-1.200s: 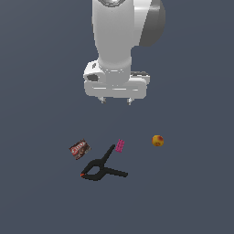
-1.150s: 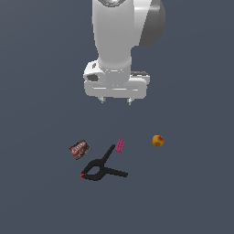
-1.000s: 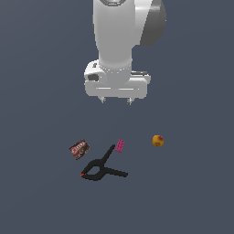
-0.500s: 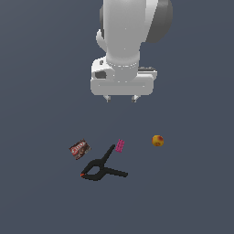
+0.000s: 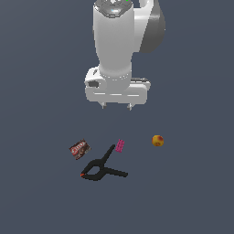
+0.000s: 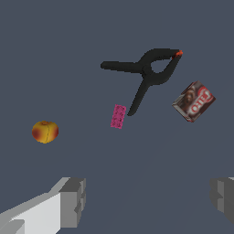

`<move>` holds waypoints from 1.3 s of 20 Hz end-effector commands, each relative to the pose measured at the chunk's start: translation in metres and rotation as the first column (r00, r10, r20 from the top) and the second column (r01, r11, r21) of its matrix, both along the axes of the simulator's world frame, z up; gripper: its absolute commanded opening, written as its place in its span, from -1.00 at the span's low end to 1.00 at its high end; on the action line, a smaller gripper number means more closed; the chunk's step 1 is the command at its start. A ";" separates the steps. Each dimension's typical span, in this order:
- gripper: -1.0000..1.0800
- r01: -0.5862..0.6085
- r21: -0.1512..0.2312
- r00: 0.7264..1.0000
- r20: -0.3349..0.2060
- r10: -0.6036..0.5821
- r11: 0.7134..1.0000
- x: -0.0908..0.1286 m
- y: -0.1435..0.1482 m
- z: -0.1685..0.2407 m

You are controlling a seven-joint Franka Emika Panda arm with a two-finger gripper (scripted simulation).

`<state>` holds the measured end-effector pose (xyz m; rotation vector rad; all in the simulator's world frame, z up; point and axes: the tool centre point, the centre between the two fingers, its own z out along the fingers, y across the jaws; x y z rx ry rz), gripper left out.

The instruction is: Pick up a designated object from a clutter of objects.

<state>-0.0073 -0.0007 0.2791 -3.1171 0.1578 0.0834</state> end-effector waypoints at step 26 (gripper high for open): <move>0.92 0.667 -0.017 0.744 0.046 -0.666 0.745 0.057 -0.179 -0.200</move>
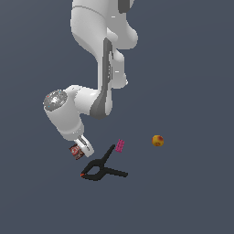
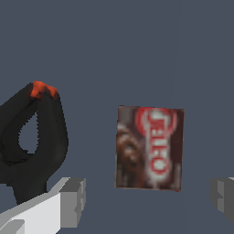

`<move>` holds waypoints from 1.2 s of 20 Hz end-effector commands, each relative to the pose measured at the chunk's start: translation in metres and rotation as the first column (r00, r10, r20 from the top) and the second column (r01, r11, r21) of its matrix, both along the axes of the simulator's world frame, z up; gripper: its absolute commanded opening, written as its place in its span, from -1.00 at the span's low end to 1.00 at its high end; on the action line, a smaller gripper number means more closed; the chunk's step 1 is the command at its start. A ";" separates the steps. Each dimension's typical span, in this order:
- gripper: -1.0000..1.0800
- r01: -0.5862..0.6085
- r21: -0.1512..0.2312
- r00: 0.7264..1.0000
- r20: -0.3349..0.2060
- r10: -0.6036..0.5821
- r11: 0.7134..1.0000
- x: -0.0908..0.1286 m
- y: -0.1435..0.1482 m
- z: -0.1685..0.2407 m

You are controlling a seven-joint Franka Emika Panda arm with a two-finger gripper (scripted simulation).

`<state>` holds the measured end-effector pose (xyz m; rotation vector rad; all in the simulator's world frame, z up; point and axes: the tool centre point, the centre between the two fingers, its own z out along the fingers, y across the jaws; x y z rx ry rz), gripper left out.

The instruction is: Pick up a designated object from a clutter of objects.

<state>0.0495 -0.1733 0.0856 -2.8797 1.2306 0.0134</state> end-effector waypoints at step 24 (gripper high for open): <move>0.92 0.066 -0.012 0.998 0.004 -0.066 0.998 -0.002 -0.018 -0.069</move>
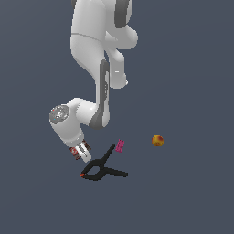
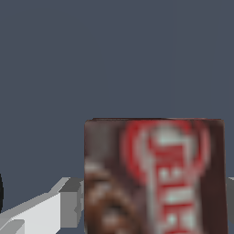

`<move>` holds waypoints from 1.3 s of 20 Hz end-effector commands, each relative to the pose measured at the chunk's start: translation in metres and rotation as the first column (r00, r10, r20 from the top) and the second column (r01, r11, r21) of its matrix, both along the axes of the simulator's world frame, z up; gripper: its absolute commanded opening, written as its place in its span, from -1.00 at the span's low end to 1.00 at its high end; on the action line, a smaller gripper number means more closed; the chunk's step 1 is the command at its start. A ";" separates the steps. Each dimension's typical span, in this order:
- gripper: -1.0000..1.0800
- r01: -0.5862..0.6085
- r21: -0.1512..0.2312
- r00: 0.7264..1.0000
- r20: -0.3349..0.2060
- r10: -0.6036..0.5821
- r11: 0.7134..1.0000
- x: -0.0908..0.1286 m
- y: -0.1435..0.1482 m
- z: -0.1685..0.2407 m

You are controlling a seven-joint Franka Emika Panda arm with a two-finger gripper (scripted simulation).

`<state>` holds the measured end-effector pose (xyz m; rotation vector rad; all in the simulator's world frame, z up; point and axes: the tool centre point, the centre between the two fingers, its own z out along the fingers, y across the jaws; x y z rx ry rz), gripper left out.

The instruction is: Pick up a designated object from a clutter of objects.

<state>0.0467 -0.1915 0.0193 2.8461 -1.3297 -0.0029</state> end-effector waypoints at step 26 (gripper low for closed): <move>-1.00 0.000 0.001 1.000 0.003 0.000 1.000 -0.012 -0.002 0.036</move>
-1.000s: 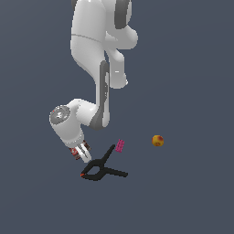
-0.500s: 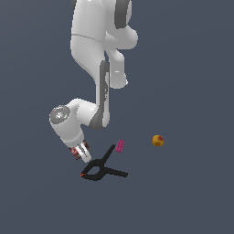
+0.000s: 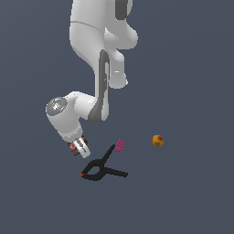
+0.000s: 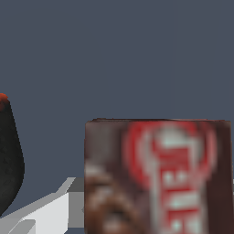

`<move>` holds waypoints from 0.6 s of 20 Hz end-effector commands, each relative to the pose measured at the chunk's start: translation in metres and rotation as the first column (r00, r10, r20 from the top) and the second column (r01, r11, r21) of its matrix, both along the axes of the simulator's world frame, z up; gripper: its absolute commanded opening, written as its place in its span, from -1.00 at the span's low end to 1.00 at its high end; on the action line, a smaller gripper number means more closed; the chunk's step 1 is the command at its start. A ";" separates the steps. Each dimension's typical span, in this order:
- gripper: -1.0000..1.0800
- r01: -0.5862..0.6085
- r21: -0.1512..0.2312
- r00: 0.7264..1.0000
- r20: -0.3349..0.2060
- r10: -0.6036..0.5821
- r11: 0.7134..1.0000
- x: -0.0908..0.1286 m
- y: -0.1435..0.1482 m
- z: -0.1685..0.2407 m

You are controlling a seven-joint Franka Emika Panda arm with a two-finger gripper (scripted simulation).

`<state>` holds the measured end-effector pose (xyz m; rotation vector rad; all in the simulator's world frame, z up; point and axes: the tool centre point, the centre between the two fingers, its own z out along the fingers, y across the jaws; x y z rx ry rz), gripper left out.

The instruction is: Pick up a designated object from a clutter of objects.

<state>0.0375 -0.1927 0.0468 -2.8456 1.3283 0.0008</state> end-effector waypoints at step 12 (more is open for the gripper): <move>-1.00 0.002 0.002 1.000 0.001 -0.002 1.000 -0.038 -0.008 0.111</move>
